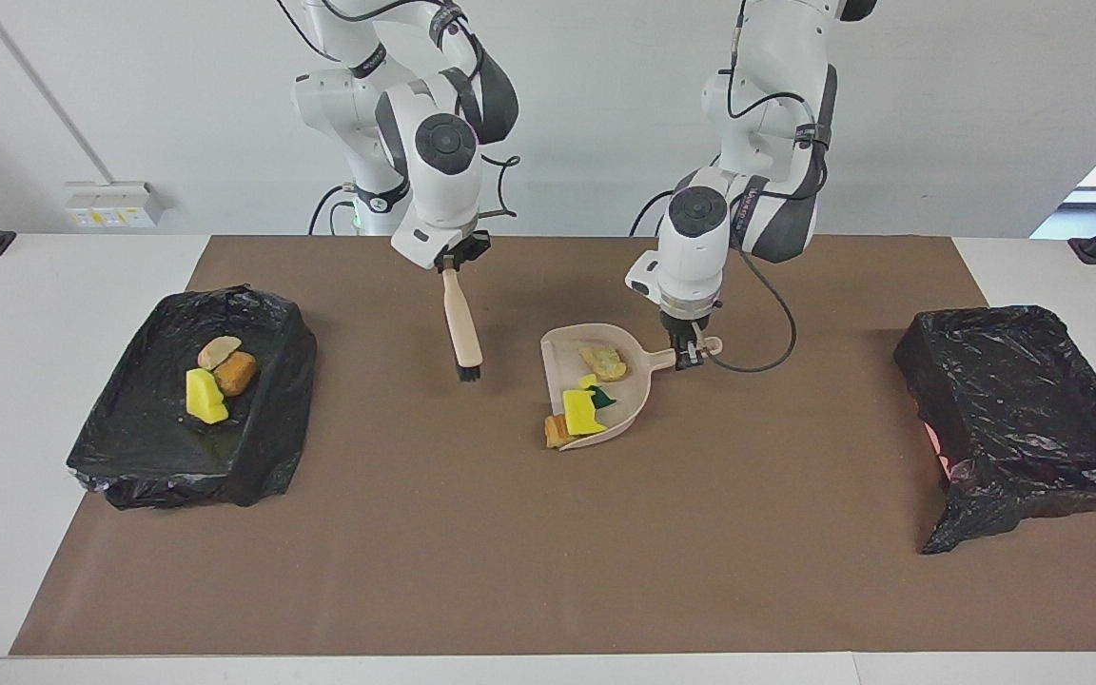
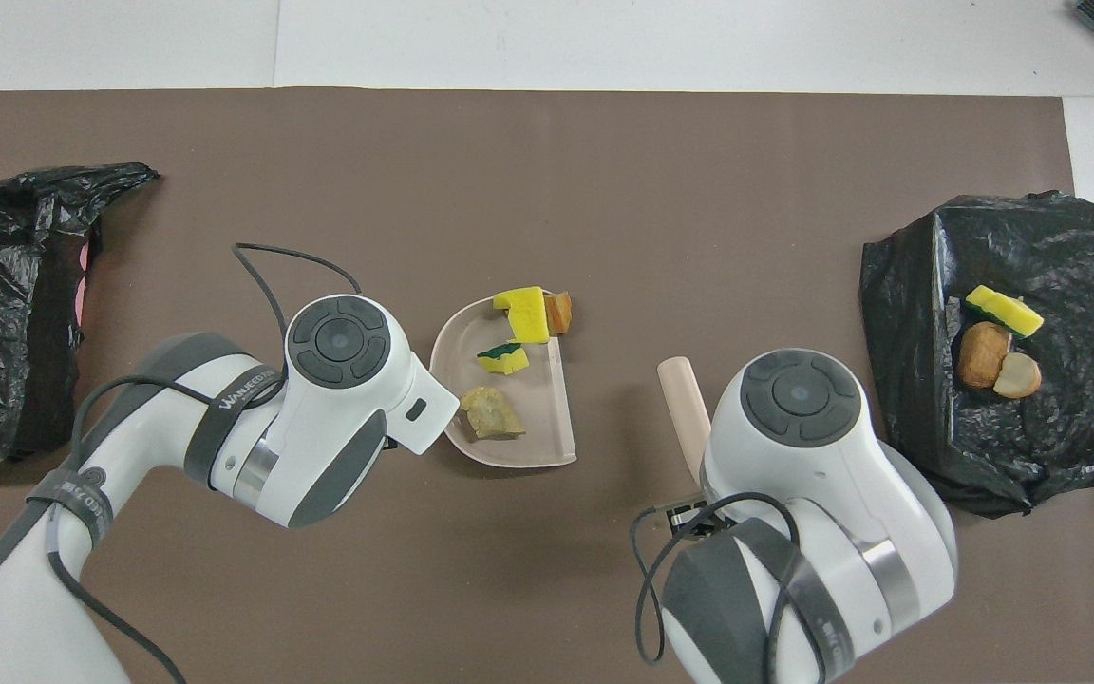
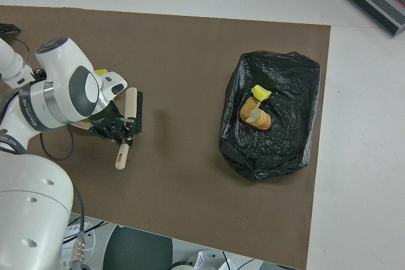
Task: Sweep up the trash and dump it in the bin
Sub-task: 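Carry the loaded dustpan to the nearby black bag with the left gripper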
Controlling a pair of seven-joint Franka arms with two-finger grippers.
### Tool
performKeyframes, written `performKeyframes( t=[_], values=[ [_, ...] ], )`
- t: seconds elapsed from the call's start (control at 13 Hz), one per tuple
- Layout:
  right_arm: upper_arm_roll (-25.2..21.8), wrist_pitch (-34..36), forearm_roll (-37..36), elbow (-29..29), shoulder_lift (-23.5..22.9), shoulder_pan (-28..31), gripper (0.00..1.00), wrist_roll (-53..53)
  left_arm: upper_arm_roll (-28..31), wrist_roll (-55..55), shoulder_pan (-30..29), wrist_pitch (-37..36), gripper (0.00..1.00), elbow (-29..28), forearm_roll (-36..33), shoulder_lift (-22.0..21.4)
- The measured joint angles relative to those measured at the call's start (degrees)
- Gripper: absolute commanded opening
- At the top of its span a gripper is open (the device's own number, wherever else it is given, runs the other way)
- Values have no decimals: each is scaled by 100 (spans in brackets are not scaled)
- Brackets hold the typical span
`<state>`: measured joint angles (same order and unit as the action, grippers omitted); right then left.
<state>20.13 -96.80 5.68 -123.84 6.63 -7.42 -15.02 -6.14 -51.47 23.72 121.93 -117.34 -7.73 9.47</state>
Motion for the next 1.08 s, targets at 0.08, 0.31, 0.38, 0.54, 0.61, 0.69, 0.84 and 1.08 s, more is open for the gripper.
performKeyframes(
  t=[0.08,0.31,0.38,0.54,0.61,0.69,0.84,1.08],
  values=[
    [16,0,222,-208,204,-141,0,-174,-1,-1,0,0,0,-1,0,-1],
    [46,-223,779,-654,608,-534,0,-610,3,-169,-14,42,0,7,0,-1],
    [52,-438,828,-754,630,-682,0,-778,8,-262,-37,80,0,32,0,-3],
    [55,-614,862,-846,619,-768,0,-870,13,-654,-261,97,0,157,39,-17],
    [44,-623,881,-852,618,-768,0,-884,18,-911,-430,97,0,223,109,-41],
    [37,-651,992,-854,618,-767,0,-915,18,-1205,-631,93,0,302,223,-75],
    [39,-827,1304,-858,615,-828,0,-1065,27,-1813,-1032,-17,0,475,485,-158],
    [59,-1417,1370,-911,397,-1467,0,-1891,36,-3021,-1842,-488,0,905,942,-214]
  ],
)
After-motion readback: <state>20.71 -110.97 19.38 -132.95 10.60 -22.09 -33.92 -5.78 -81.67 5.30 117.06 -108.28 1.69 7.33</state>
